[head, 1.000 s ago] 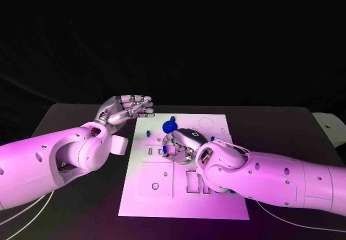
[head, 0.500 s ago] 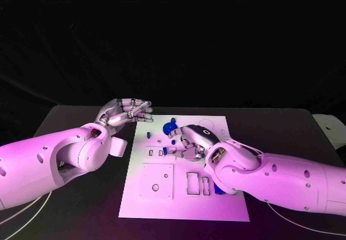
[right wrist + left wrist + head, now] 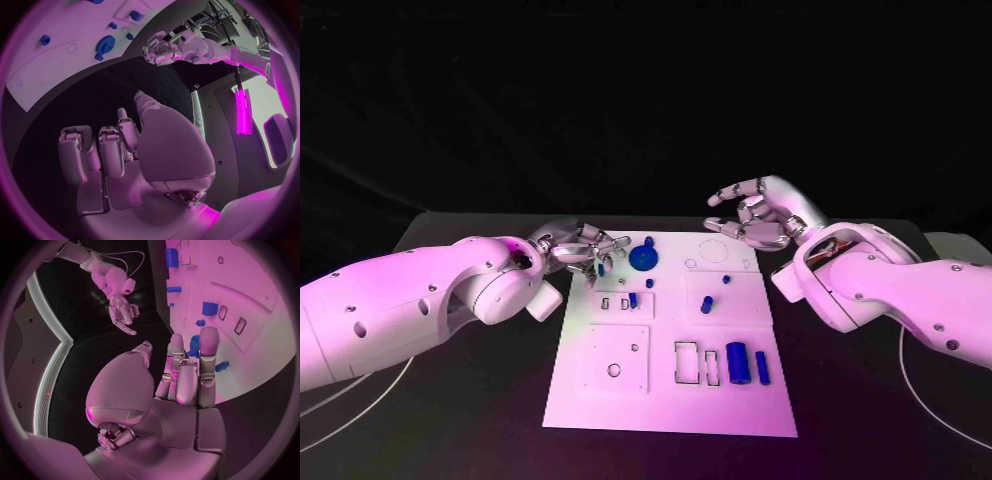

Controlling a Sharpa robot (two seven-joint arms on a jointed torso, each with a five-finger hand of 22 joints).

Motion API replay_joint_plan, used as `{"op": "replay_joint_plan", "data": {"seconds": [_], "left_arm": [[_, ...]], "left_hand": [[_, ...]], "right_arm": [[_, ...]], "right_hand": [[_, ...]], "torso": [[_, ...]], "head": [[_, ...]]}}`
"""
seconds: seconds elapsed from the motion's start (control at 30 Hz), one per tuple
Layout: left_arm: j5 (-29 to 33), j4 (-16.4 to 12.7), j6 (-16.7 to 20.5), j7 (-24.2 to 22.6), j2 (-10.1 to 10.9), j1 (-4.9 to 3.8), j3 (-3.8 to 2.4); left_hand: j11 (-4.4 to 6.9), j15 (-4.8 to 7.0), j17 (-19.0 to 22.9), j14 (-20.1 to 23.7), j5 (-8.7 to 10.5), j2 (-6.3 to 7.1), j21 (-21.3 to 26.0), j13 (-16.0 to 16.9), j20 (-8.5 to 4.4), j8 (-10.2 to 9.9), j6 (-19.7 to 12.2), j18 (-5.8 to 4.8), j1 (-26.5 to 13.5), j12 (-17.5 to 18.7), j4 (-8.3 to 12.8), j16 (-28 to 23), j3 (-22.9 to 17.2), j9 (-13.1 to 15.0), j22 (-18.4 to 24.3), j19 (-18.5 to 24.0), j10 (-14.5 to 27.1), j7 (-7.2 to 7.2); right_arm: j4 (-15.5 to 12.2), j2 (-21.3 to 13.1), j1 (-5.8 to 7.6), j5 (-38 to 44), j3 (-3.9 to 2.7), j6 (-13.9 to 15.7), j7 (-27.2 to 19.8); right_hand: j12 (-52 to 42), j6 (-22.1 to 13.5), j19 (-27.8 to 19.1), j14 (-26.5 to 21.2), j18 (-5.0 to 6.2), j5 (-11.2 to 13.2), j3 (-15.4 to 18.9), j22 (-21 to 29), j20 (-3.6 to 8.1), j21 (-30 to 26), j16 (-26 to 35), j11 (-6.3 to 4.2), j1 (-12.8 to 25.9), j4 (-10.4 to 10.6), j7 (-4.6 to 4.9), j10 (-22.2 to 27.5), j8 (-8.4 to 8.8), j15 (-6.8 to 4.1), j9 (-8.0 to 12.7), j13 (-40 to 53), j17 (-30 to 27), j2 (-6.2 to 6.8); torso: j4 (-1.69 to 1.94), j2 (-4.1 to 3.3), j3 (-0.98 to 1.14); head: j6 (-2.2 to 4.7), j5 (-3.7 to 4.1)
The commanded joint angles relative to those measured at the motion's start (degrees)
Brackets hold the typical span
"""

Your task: Assemble the parts on the task board

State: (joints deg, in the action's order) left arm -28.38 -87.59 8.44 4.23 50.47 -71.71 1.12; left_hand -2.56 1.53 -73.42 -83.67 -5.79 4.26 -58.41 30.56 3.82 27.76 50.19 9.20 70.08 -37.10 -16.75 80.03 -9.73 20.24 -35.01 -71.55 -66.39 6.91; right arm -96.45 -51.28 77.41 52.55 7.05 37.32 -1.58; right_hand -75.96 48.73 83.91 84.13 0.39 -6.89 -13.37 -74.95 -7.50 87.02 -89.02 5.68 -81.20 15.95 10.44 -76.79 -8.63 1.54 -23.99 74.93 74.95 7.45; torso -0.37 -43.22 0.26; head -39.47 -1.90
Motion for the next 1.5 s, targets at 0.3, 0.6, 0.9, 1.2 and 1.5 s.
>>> {"op": "replay_joint_plan", "data": {"seconds": [0.3, 0.6, 0.9, 1.2, 1.5], "left_arm": [[-21.87, 3.66, -17.52, 22.62, -5.29, -3.36, 0.16], [-27.50, 5.74, -20.19, 25.15, -9.12, -5.07, 0.91], [-29.92, 7.40, -22.37, 26.22, -11.64, -6.40, 1.55], [-30.41, 9.25, -24.85, 26.73, -13.69, -6.71, 2.16], [-30.37, 10.43, -27.17, 27.05, -15.30, -6.72, 2.77]], "left_hand": [[1.06, 0.90, -11.06, -4.80, 0.12, -1.87, -18.30, 10.73, -1.11, 5.90, -1.40, -4.30, -0.86, -12.85, -0.01, 6.74, 1.71, 4.38, -27.33, -9.80, 0.63, -0.96], [1.99, 1.65, -13.15, -5.37, 0.43, -3.14, -21.79, 21.37, -1.74, 11.16, -1.85, -5.19, -3.46, -23.36, -0.09, 8.05, 5.76, 9.94, -33.25, -11.25, -2.55, -2.10], [2.06, 1.72, -13.34, -5.41, 0.51, -4.03, -22.33, 21.83, -1.82, 12.05, -2.53, -5.34, -4.82, -23.95, -0.12, 8.17, 7.24, 11.58, -34.22, -11.39, -2.14, -2.20], [2.05, 1.71, -13.44, -5.43, 0.25, -4.31, -22.52, 21.40, -1.81, 12.15, -2.78, -5.41, -4.82, -23.61, -0.05, 8.22, 7.46, 11.92, -34.62, -11.46, -1.69, -2.19], [2.02, 1.69, -13.61, -5.48, 0.04, -4.51, -22.68, 21.18, -1.79, 12.19, -2.98, -5.47, -4.71, -23.44, -0.06, 8.31, 7.55, 12.14, -34.94, -11.52, -1.42, -2.16]], "right_arm": [[0.49, -2.58, 0.76, -9.63, 0.11, -2.07, -2.85], [1.19, -2.62, 0.80, -8.46, 0.23, -2.43, -2.06], [1.59, -2.76, 0.79, -7.86, 0.32, -2.41, -1.53], [2.00, -2.76, 0.77, -7.77, 0.39, -2.41, -1.41], [2.19, -2.64, 0.75, -7.76, 0.41, -2.47, -1.33]], "right_hand": [[0.20, 0.62, 4.09, 5.02, 0.54, -1.17, -0.15, -12.68, 0.38, -0.28, 0.34, -0.34, 0.13, 0.15, -0.24, 0.07, -0.72, -0.45, -0.16, 2.32, 11.90, -0.23], [0.28, 0.48, 4.02, 4.97, 0.57, -2.23, -0.27, -12.58, 0.51, -0.44, 0.42, -0.42, 0.10, 0.13, -0.30, 0.12, -1.06, -0.55, -0.14, 2.16, 11.73, -0.06], [0.26, 0.35, 4.00, 4.95, 0.58, -2.61, -0.24, -12.55, 0.54, -0.48, 0.47, -0.42, 0.21, 0.19, -0.31, 0.09, -1.15, -0.57, -0.11, 2.15, 11.64, 0.09], [0.63, 0.16, 3.66, 4.85, 0.74, -3.09, -0.20, -12.13, 0.58, -1.07, 0.63, -0.43, 0.37, 0.26, -0.30, 0.44, -1.26, -0.59, -0.07, 1.78, 11.28, 0.29], [0.84, 0.12, 3.50, 4.79, 0.82, -3.14, -0.20, -11.94, 0.58, -1.34, 0.73, -0.43, 0.39, 0.27, -0.30, 0.64, -1.27, -0.59, -0.07, 1.58, 11.06, 0.32]], "torso": [[0.01, 1.52, 0.54], [0.02, 1.43, 0.64], [-0.09, 1.32, 0.59], [-0.07, 1.25, 0.47], [-0.14, 1.25, 0.44]], "head": [[-1.01, -0.64], [-1.31, -1.11], [-1.77, -1.15], [-2.19, -1.24], [-2.51, -1.18]]}}
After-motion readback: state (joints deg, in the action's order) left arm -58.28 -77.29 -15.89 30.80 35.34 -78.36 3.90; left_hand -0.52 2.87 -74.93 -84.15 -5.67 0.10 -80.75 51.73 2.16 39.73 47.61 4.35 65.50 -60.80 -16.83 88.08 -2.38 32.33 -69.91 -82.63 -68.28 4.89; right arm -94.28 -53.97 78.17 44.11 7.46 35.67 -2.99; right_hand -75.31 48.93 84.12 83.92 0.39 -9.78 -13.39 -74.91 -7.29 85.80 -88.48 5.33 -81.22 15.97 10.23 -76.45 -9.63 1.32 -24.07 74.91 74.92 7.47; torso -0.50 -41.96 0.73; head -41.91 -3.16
